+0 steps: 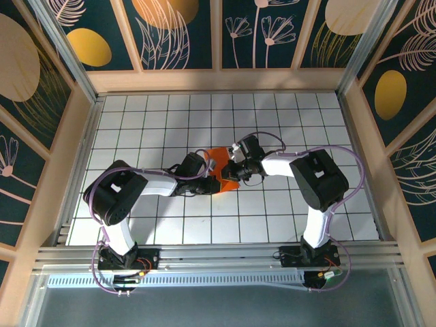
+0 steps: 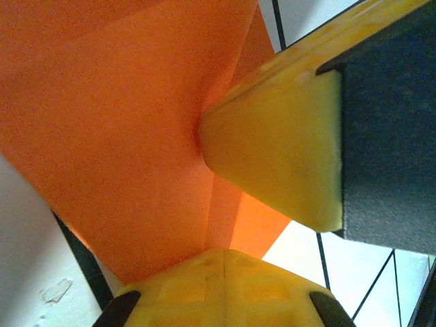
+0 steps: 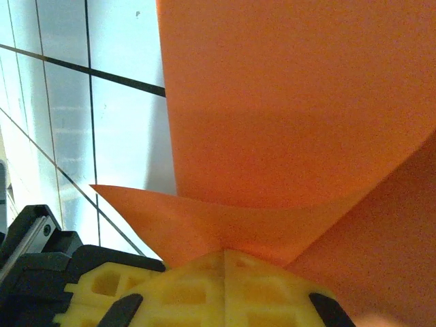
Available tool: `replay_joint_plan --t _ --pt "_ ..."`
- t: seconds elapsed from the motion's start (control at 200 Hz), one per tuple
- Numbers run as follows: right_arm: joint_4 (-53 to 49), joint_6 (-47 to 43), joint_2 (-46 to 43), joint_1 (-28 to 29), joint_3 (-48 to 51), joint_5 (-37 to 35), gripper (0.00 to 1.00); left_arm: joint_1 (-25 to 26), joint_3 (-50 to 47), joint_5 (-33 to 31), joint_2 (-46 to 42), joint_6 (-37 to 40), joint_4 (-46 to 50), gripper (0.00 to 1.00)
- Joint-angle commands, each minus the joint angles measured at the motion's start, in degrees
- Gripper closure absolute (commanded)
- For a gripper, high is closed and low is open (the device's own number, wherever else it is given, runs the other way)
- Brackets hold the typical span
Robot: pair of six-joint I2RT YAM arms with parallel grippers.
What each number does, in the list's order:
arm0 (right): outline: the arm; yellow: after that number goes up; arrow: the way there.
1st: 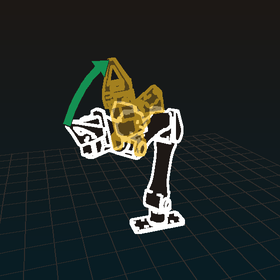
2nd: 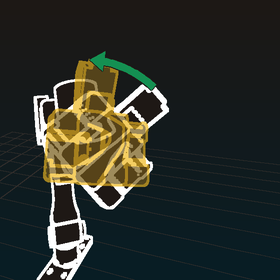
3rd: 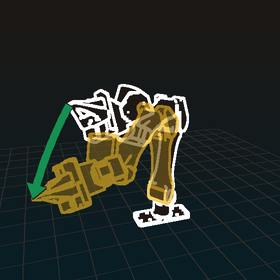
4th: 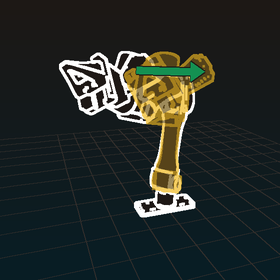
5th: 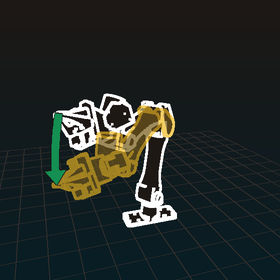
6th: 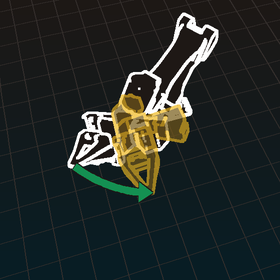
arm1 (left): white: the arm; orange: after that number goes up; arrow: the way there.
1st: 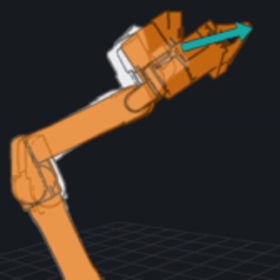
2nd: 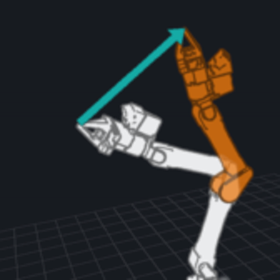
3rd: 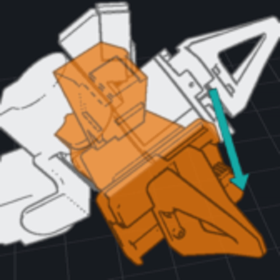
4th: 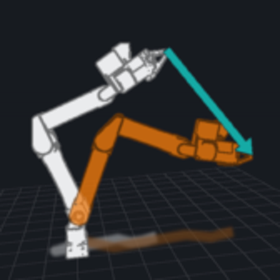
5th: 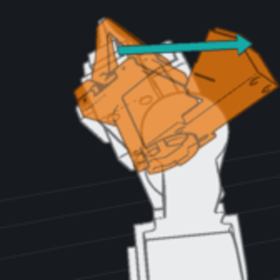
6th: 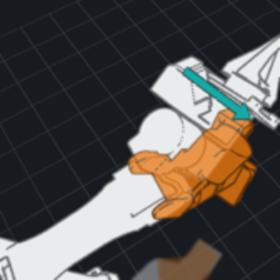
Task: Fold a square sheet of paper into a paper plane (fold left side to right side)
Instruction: Fold the triangle a second time at the center of the table.
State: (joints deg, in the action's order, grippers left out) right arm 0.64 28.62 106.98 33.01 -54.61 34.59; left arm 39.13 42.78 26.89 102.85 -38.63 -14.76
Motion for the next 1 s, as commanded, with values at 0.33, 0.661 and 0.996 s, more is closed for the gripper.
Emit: replay_joint_plan --t 0.33,0.661,0.996 --pt "-1.4 -2.6 2.7 0.1 -0.2 -5.8 1.0 0.3 -1.5 -4.3 1.0 1.4 5.8 0.98" --pt "-2.7 -4.5 3.4 -1.3 -1.7 -7.0 1.0 0.3 -2.1 -4.5 1.5 0.9 6.2 0.98" --pt "-2.0 -5.2 4.8 -7.8 -3.7 -5.7 1.0 0.3 -1.9 -4.1 1.8 1.0 6.2 0.98"
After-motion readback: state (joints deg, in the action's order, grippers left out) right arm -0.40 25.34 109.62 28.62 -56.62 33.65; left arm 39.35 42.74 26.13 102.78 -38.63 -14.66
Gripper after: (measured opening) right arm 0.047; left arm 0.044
